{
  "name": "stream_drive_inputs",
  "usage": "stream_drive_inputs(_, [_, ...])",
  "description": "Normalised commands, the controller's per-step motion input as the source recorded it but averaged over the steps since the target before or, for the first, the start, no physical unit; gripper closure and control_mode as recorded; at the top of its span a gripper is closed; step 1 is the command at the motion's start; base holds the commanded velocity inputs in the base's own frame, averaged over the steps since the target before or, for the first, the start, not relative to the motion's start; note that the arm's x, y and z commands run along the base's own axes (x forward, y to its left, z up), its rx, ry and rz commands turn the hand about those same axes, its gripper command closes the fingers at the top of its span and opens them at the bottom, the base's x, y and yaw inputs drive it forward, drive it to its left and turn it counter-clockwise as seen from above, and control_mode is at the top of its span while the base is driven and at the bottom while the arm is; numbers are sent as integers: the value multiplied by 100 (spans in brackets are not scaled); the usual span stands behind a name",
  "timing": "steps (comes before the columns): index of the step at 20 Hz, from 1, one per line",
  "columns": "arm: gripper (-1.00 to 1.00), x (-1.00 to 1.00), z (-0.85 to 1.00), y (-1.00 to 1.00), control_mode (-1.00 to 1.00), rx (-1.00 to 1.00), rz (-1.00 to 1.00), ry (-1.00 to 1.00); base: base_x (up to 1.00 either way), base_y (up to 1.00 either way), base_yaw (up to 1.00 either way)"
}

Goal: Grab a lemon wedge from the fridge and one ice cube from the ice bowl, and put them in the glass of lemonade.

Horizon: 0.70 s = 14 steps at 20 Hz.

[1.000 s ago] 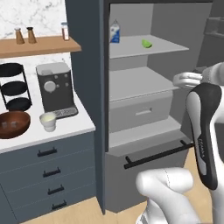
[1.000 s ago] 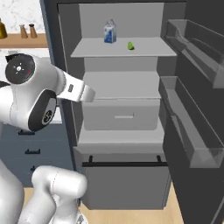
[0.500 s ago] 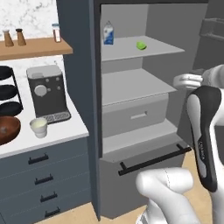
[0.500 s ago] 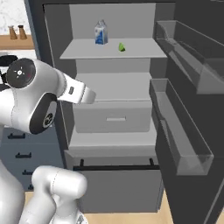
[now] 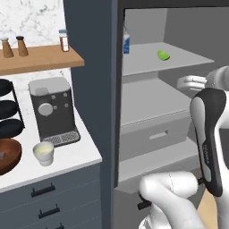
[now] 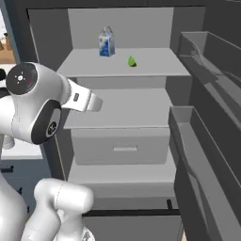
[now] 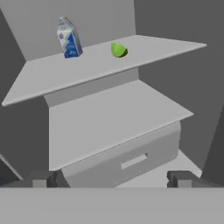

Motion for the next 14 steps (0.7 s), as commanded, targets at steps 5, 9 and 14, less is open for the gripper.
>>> stream_drive_inputs(5, [-100,0,17,-6,-100,-1,0,-2,31,-16,0])
stream_drive_inputs(9, [-100,0,94,-19,-100,-9,0,-10,0,0,0])
stream_drive_inputs(14, [-100,27,78,-4,-100,-10,0,-2,0,0,0])
